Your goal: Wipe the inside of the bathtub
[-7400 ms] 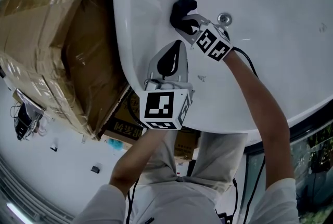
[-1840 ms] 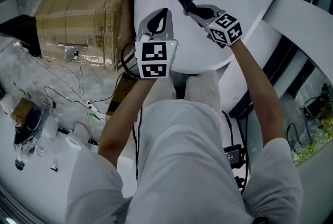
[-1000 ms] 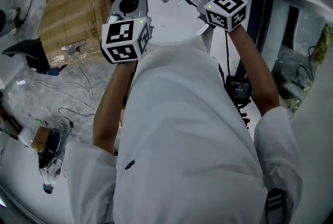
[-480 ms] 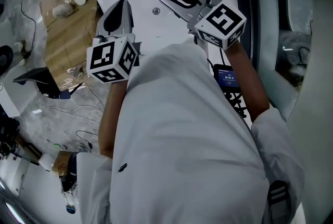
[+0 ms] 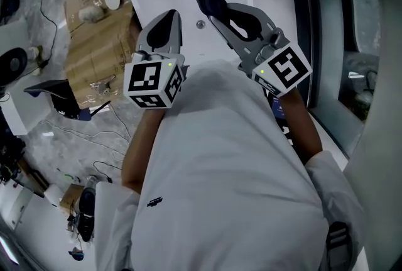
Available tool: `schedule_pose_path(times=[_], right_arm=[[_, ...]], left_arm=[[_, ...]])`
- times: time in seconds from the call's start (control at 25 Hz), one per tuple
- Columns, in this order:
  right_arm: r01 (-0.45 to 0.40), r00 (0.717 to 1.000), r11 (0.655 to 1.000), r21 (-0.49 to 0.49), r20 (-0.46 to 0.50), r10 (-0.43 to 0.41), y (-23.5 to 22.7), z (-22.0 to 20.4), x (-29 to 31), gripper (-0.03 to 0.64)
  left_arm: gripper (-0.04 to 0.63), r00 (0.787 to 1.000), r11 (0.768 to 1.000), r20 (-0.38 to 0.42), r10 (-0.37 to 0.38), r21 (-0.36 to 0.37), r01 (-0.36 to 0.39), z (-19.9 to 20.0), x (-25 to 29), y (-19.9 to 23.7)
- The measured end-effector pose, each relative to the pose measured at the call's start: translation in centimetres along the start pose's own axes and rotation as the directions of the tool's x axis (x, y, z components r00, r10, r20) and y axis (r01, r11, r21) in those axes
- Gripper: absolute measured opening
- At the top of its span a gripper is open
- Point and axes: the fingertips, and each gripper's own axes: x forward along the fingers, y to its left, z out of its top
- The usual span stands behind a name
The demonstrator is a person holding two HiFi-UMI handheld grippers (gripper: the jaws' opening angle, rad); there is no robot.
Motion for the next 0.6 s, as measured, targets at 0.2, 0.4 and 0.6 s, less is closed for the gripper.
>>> schedule_pose_path(times=[0.2,0.4,0.6], right_arm=[[-0.008,1.000,1.000,-0.002,0.012,0.008,0.8,0.3,0.6,0.051],[-0.004,1.000,1.000,-0.010,0.006,0.004,1.7,1.1,0.3,0.051],[0.011,0.998,0.993,0.117,0.058,-0.018,2.6,0.6,1.1,0.049]], left_arm=[[0.000,1.000,1.000,0.014,0.012,-0.027,-0.012,-0.8,-0.9,-0.4],[0.000,1.000,0.997,0.012,0.011,-0.081,-0.010,-1.7,-2.2,-1.3],[0.000,1.000,0.996,0.000,0.029,-0.090,-0.029,-2.7,-3.4,1.0]])
